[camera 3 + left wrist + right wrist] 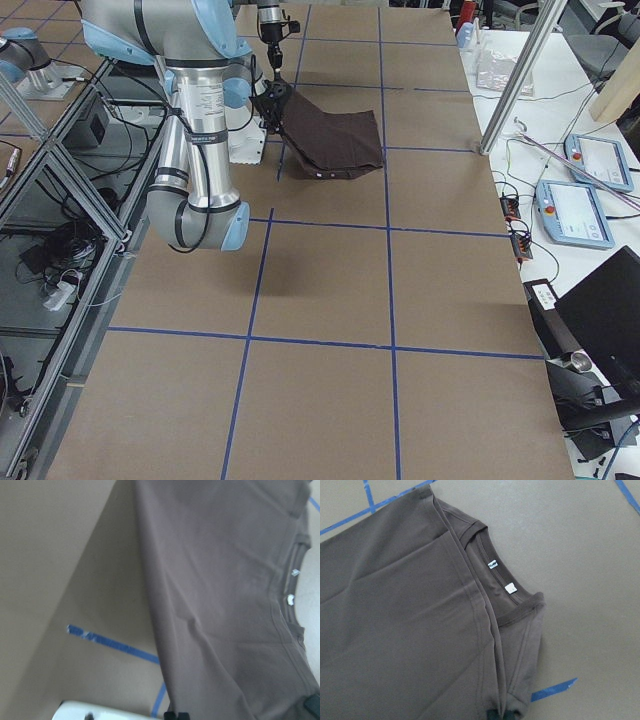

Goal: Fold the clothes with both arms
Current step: 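Lift the near edge with both grippers and fold it away from the robot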

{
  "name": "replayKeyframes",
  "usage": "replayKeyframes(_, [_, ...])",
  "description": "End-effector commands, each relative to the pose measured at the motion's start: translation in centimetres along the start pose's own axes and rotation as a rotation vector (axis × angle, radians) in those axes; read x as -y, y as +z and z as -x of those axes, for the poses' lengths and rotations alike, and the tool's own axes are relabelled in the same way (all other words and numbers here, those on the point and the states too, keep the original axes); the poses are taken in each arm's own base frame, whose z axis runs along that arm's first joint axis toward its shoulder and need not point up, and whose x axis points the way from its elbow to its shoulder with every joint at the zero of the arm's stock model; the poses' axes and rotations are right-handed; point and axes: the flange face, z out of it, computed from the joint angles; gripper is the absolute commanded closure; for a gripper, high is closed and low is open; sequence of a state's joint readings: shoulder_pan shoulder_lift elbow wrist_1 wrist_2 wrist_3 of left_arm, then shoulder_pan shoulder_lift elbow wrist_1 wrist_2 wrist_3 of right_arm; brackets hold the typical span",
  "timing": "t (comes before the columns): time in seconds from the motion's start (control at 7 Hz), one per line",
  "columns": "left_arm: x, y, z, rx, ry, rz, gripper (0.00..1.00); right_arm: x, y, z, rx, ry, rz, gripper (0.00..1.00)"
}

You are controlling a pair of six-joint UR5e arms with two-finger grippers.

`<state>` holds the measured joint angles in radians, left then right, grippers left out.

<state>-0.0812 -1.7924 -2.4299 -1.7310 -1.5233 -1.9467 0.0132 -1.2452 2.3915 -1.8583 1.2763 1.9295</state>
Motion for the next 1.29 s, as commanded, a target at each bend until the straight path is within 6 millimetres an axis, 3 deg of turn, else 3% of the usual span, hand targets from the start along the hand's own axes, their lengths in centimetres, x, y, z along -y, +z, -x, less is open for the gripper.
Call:
replayKeyframes(0.0, [0.7, -0.1, -0.3, 0.035, 0.041, -0.020, 1.00, -1.2, 1.1, 0.2, -0.038, -0.014, 0.002, 1.00])
replayKeyframes(0.14, [3.1, 1.4, -1.2, 0.044, 0.083, -0.083, 1.00, -0.2, 3.1, 2.3, -0.048, 0.000, -0.040, 1.00])
replayKeyframes(0.29, [5.9, 2.5, -2.6, 0.046, 0.110, -0.144, 1.00, 2.4, 4.6, 4.2, -0.058, 0.029, -0.090, 1.00])
replayKeyframes(0.71, [13.8, 3.8, -4.2, 0.098, 0.179, -0.245, 1.00, 9.2, 7.2, 6.9, -0.033, 0.054, -0.122, 1.00])
replayKeyframes(1.0, [17.7, 7.6, -4.9, 0.157, 0.186, -0.301, 1.00, 11.5, 12.6, 9.6, -0.028, 0.063, -0.163, 1.00])
replayKeyframes(1.14, [19.3, 9.9, -4.3, 0.147, 0.190, -0.311, 1.00, 12.3, 15.2, 9.5, -0.034, 0.060, -0.175, 1.00])
